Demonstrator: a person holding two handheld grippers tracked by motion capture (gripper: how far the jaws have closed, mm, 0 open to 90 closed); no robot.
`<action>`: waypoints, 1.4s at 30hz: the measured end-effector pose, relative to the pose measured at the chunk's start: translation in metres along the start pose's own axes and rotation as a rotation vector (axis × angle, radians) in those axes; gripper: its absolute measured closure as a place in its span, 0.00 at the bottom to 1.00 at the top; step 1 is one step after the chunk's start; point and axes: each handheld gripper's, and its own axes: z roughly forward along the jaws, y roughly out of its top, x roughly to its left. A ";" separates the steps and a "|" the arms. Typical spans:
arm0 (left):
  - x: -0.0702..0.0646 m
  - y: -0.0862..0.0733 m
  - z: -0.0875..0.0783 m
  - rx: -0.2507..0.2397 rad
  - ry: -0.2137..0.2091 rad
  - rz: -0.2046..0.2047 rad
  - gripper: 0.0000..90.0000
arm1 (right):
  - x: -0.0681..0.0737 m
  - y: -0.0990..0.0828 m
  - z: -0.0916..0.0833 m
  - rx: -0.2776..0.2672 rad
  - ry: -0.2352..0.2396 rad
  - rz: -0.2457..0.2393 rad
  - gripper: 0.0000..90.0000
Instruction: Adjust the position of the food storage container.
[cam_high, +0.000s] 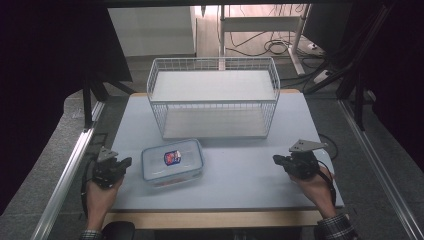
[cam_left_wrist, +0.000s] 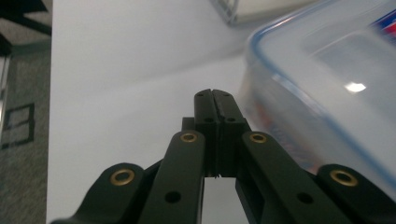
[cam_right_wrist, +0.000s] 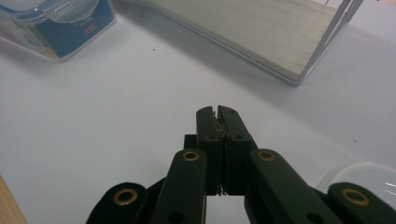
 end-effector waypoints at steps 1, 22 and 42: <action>0.000 0.000 0.006 0.017 0.005 0.004 1.00 | 0.000 0.000 0.001 0.000 0.000 0.003 0.98; -0.031 0.027 0.049 0.073 -0.079 0.057 1.00 | 0.014 0.006 0.013 0.003 0.011 -0.007 0.96; -0.100 0.054 0.080 0.112 -0.197 0.207 1.00 | 0.040 0.019 0.052 0.073 0.065 -0.036 0.94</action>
